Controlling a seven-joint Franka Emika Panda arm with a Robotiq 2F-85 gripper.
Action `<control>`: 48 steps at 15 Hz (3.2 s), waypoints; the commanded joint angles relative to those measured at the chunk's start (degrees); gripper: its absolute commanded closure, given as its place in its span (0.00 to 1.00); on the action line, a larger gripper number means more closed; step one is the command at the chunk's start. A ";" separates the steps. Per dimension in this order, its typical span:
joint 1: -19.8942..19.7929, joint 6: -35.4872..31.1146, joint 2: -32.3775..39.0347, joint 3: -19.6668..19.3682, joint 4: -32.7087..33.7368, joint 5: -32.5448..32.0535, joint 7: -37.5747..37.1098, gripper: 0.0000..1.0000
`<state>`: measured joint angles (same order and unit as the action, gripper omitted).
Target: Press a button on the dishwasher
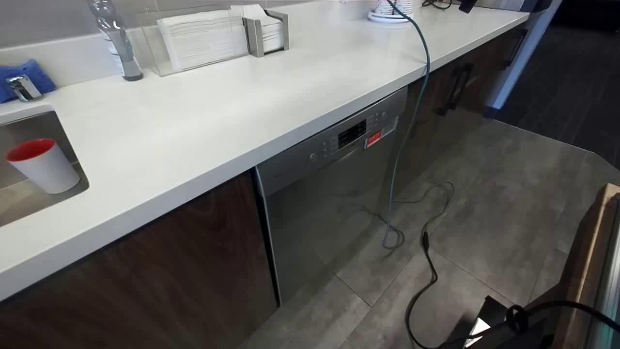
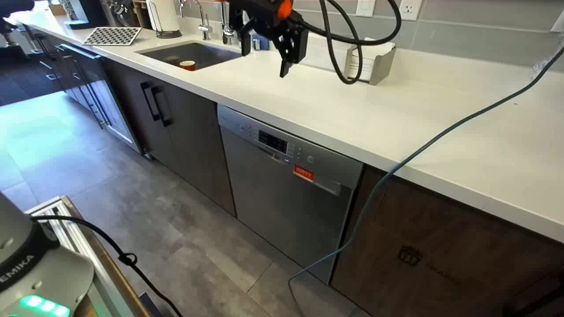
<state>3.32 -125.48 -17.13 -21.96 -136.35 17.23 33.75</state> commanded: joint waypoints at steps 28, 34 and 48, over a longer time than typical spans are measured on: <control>-4.98 -13.34 26.01 13.78 -2.08 64.03 18.40 0.00; -5.64 -12.97 28.14 14.79 -2.64 66.29 19.62 0.00; -4.45 -12.22 33.18 17.13 -2.27 83.91 22.18 0.00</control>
<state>-1.29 -138.19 13.63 -6.18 -139.33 95.67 53.96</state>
